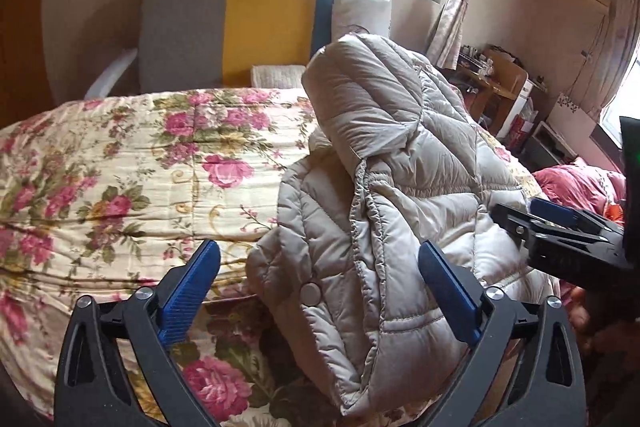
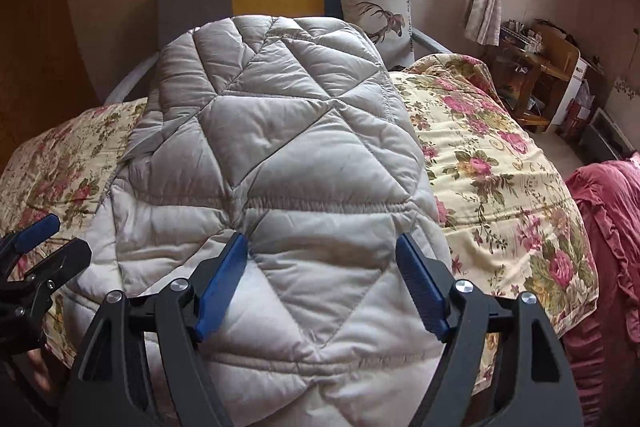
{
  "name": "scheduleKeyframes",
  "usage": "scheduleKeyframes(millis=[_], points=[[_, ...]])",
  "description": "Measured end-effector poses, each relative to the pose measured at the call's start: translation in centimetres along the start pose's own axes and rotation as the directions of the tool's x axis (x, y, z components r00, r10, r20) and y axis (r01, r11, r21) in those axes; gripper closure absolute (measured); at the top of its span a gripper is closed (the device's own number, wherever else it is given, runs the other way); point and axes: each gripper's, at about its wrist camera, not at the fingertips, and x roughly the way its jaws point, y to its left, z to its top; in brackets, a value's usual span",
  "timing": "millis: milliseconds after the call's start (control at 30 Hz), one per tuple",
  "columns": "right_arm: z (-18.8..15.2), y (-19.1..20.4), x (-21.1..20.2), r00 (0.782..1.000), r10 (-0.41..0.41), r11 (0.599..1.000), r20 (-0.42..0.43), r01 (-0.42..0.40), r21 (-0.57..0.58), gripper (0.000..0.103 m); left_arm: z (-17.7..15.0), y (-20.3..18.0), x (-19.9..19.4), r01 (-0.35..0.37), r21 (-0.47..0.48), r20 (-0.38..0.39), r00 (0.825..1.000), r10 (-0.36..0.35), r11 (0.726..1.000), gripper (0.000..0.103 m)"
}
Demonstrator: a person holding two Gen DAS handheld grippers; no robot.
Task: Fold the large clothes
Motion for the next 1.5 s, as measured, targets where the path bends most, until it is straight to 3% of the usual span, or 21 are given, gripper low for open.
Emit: scheduleKeyframes(millis=[200, 600, 833, 967, 1500], points=[[-1.7, 1.1, -3.0, 0.997, -0.054, 0.998, 0.06, 0.054, 0.016, 0.013, -0.1, 0.4, -1.1, -0.041, -0.005, 0.022, 0.999, 0.041, 0.999, 0.004], [-5.1, 2.9, -5.8, 0.983, -0.164, 0.985, 0.08, 0.159, 0.068, 0.002, -1.2, 0.1, -3.3, -0.084, 0.029, 0.056, 0.995, 0.082, 0.996, 0.004], [-7.4, 3.7, -7.4, 0.973, -0.215, 0.973, 0.088, 0.206, 0.101, 0.002, -2.4, -0.2, -4.0, -0.116, 0.035, 0.048, 0.992, 0.114, 0.993, 0.004], [-8.0, 3.8, -8.4, 0.958, -0.261, 0.96, 0.117, 0.246, 0.132, 0.002, -3.0, -0.6, -4.3, -0.178, 0.055, 0.052, 0.983, 0.175, 0.982, 0.004], [-8.3, 4.2, -9.1, 0.949, -0.28, 0.954, 0.143, 0.259, 0.153, 0.002, -3.8, -0.1, -5.7, -0.183, 0.018, 0.093, 0.979, 0.18, 0.983, 0.004]])
